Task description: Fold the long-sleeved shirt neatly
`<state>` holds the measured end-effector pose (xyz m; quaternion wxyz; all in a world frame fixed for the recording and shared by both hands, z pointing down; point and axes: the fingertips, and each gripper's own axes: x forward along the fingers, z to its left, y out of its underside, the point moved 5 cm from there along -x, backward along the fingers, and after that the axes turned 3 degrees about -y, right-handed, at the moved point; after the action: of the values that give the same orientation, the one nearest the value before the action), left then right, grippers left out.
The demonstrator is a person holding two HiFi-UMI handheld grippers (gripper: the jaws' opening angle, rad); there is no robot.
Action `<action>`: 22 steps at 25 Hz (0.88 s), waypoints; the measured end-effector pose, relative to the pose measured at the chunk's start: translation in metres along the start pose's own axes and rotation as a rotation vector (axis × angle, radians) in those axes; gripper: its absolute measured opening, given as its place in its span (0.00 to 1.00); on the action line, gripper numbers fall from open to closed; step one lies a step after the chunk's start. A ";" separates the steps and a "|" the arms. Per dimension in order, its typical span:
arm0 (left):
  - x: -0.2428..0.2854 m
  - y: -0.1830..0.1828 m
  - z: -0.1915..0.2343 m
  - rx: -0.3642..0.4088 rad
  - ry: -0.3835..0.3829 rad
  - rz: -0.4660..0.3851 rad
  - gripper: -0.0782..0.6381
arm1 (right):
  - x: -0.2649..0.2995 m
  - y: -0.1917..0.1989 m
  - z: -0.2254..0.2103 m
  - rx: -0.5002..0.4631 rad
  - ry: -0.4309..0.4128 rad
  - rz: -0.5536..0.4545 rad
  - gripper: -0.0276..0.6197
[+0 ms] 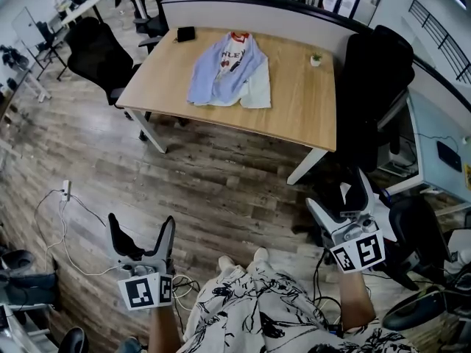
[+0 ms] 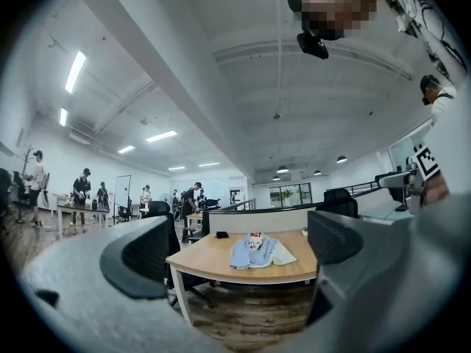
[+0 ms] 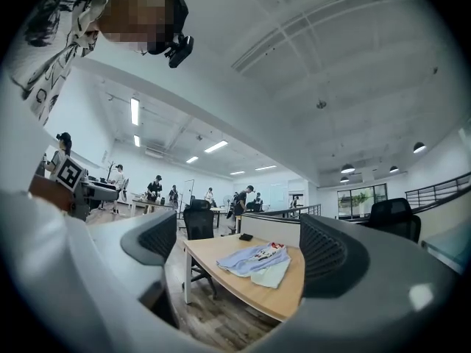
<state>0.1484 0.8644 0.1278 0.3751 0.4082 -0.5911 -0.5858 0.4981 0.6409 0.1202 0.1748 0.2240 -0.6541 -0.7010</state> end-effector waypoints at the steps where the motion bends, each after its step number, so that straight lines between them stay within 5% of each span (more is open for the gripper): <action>1: 0.001 0.000 0.002 -0.001 0.003 0.003 0.92 | 0.001 0.000 0.002 0.001 0.001 0.002 0.84; 13: 0.022 0.024 0.036 0.040 0.104 0.051 0.92 | 0.024 0.021 0.034 0.032 0.046 0.030 0.84; 22: 0.129 0.042 0.045 0.052 0.117 0.059 0.92 | 0.116 0.048 -0.017 0.043 0.064 0.013 0.84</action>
<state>0.0559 0.7620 0.1638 0.4154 0.4336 -0.5950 -0.5343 0.4080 0.5601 0.1571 0.1953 0.2457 -0.6646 -0.6781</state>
